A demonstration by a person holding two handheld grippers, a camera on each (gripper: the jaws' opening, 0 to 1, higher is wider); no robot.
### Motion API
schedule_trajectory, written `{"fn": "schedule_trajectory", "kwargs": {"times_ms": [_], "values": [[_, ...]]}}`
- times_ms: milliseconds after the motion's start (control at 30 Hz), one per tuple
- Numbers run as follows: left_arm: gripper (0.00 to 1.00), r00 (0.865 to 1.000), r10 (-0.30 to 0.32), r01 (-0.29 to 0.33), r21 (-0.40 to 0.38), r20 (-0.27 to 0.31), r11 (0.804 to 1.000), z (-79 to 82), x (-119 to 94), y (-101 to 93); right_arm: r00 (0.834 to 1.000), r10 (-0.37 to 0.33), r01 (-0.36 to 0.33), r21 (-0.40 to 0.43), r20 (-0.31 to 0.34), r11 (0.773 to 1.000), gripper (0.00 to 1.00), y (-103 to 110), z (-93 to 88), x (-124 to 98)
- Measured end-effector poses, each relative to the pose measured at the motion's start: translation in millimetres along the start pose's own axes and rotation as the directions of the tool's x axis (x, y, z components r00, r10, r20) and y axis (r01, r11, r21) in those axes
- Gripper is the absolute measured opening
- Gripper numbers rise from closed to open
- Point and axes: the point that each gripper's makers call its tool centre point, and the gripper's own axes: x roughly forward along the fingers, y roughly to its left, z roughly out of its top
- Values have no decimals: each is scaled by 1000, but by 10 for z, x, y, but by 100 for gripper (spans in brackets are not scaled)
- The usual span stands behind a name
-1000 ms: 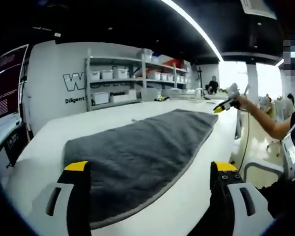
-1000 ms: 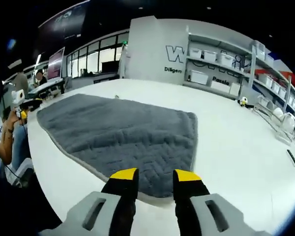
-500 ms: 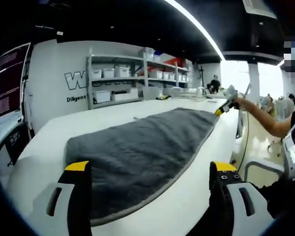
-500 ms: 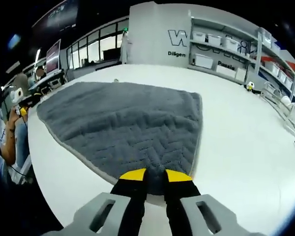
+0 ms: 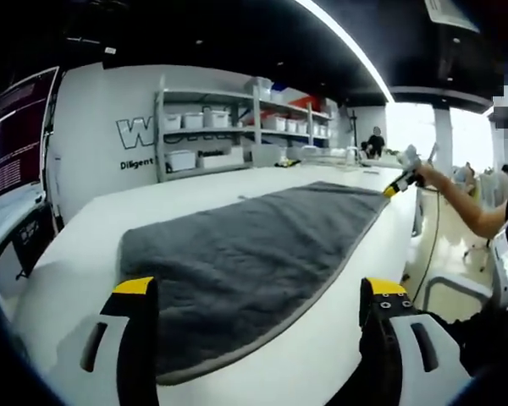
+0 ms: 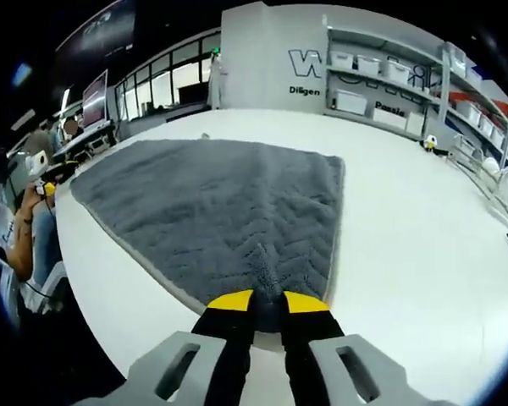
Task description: Open the folded towel by lifting each exposed corner and separating the folded layers until the towel lies flat within the target outline without major curled edges
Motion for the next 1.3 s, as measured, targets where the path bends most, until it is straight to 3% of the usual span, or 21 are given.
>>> {"fn": "schedule_trajectory", "kwargs": {"times_ms": [433,1067,1133,1300], "values": [[96,999,19,-19,-25,-36,1000,-104,-5,135,1000,24,-24,-1,-8,1000,7,26,-134,-185],[95,999,4,-5,-27,-42,1000,-102,-15,79,999,30,-30,-22,-17,999,8,51,-247,-349],[95,999,0,-1,-27,-41,1000,-100,-21,67,1000,16,-16,-34,-12,999,12,43,-236,-354],[95,1000,-2,1,-28,-31,1000,-75,-53,48,998,-67,67,-76,-3,995,38,-18,-181,-423]]}}
